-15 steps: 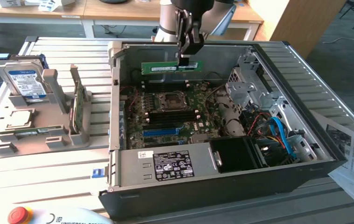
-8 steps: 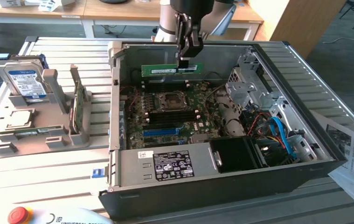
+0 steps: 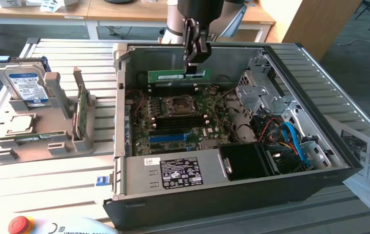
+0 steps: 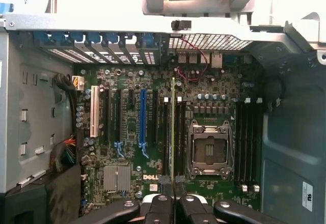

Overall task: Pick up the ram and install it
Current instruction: 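Insert the ram into the slot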

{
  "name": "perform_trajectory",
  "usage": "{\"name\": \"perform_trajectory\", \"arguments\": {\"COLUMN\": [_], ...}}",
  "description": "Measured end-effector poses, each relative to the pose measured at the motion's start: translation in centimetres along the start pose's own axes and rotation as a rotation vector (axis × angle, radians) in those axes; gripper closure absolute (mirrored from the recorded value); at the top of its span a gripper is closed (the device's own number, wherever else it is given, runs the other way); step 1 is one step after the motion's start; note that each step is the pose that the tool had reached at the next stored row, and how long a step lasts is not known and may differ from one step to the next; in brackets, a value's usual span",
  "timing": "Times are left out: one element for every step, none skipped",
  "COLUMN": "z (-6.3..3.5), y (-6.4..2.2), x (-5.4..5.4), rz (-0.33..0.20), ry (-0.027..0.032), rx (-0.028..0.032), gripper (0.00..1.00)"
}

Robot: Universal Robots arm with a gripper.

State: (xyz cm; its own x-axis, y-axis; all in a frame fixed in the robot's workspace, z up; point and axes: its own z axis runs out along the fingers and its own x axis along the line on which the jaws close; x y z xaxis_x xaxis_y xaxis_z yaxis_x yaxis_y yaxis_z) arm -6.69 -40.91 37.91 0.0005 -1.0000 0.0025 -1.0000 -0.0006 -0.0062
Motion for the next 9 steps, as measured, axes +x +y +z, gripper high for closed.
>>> {"name": "perform_trajectory", "arguments": {"z": [0.14,0.27,0.38,0.42,0.43,0.43,0.44,0.44,0.45], "y": [0.0,0.0,0.0,0.0,0.0,0.0,0.0,0.0,0.0], "x": [0.0,0.0,0.0,0.0,0.0,0.0,0.0,0.0,0.0], "rz": [0.0,0.0,0.0,0.0,0.0,0.0,0.0,0.0,0.0], "ry": [-0.0001,0.0001,0.0,0.0001,0.0003,0.0003,0.0003,0.0002,0.0001], "rx": [0.0001,0.0,0.0001,0.0,-0.0001,-0.0001,-0.0001,0.0,0.0], "gripper": [0.88,0.88,0.88,0.88,0.88,0.88,0.88,0.88,0.88]}}
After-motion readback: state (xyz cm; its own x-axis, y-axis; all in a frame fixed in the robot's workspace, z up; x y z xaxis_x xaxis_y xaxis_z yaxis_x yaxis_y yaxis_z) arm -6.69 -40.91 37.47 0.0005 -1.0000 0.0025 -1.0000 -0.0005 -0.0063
